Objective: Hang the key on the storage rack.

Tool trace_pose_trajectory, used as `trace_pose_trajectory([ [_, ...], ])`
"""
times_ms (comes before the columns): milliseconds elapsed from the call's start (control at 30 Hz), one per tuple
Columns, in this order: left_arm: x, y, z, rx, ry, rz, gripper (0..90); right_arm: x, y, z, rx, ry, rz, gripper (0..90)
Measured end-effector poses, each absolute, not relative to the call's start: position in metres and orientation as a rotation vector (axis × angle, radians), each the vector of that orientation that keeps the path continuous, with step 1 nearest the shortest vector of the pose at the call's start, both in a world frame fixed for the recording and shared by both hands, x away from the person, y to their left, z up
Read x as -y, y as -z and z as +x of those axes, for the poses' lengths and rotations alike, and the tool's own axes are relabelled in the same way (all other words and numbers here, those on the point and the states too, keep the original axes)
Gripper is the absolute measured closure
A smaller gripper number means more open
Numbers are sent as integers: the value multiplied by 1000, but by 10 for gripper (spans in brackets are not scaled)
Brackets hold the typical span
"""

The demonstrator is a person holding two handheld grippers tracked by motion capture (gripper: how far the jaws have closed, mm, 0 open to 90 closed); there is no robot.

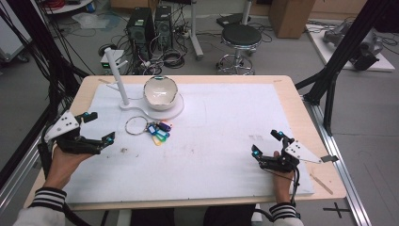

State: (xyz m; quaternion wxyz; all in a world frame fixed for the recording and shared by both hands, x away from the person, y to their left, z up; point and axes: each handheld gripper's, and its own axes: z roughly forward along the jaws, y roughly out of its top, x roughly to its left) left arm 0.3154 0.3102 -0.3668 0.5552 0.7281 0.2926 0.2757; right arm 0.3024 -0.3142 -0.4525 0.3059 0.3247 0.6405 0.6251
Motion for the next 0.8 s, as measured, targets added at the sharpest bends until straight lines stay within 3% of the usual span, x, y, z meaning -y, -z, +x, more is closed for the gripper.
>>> trace_pose_trajectory([
  [800, -279, 306, 376, -546, -531, 2072, 17, 314, 453, 302, -1702, -1654, 864, 18],
])
